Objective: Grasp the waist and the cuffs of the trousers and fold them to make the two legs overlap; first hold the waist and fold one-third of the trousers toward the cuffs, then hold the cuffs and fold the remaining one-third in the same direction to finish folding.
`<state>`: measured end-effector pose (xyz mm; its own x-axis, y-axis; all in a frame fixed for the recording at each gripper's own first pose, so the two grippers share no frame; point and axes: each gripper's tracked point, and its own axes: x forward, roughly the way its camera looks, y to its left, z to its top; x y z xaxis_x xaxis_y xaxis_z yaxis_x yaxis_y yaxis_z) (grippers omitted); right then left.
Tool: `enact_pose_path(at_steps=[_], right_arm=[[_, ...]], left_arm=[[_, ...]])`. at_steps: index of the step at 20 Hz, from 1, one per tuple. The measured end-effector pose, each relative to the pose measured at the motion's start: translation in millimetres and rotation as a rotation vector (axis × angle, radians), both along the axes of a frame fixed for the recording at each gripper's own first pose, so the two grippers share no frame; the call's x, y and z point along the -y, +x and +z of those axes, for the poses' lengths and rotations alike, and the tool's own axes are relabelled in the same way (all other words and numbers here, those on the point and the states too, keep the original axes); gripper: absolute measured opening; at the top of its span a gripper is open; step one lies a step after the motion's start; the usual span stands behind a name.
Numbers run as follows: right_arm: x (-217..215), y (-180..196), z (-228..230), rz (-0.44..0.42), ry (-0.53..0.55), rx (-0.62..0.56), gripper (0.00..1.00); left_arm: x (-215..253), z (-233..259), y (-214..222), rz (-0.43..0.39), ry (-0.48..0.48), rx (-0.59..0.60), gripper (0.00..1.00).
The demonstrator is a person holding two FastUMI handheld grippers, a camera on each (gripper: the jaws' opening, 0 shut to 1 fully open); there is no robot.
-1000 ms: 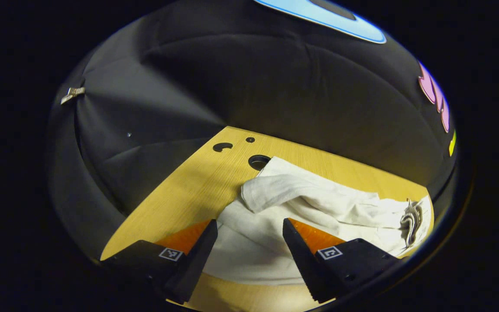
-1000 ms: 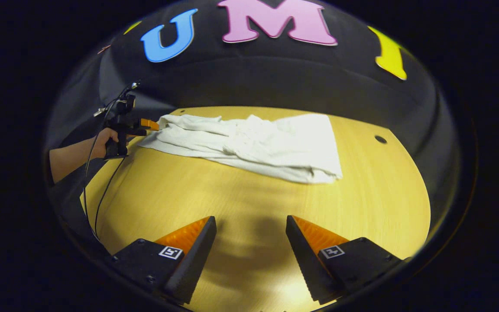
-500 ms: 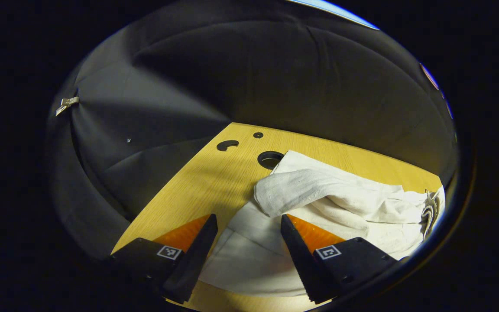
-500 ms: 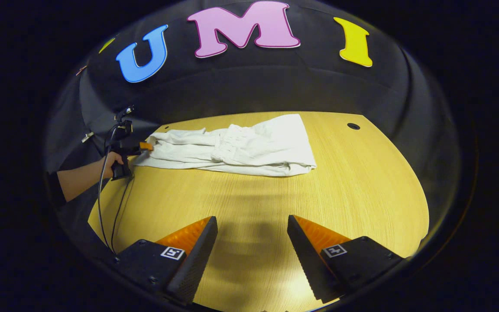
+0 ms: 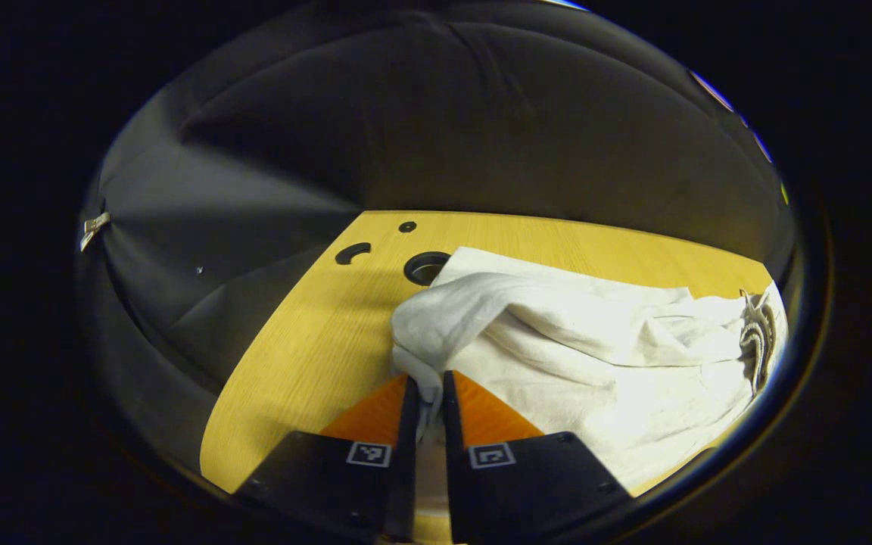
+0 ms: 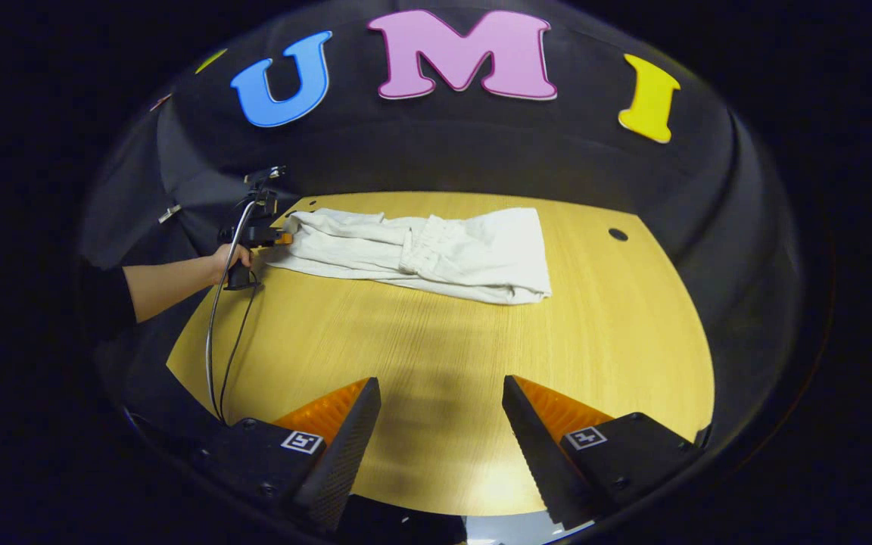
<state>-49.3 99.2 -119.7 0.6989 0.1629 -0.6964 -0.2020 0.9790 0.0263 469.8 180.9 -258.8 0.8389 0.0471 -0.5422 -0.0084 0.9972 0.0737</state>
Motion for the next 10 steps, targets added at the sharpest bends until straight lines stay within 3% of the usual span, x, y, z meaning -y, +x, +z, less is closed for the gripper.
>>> enact_pose_path(at_steps=[2, 4, 10], right_arm=[[1, 5, 13, 0.015, -0.004, 0.029, 0.99], [4, 11, 15, 0.039, -0.019, 0.035, 0.99], [33, 34, -7, 0.066, 0.008, 0.009, 0.99]], left_arm=[[2, -2, -1, -0.021, 0.045, -0.003, 0.06], [5, 0, -6, -0.011, 0.055, -0.011, 0.06], [12, 6, -19, 0.077, -0.046, -0.011, 0.06]])
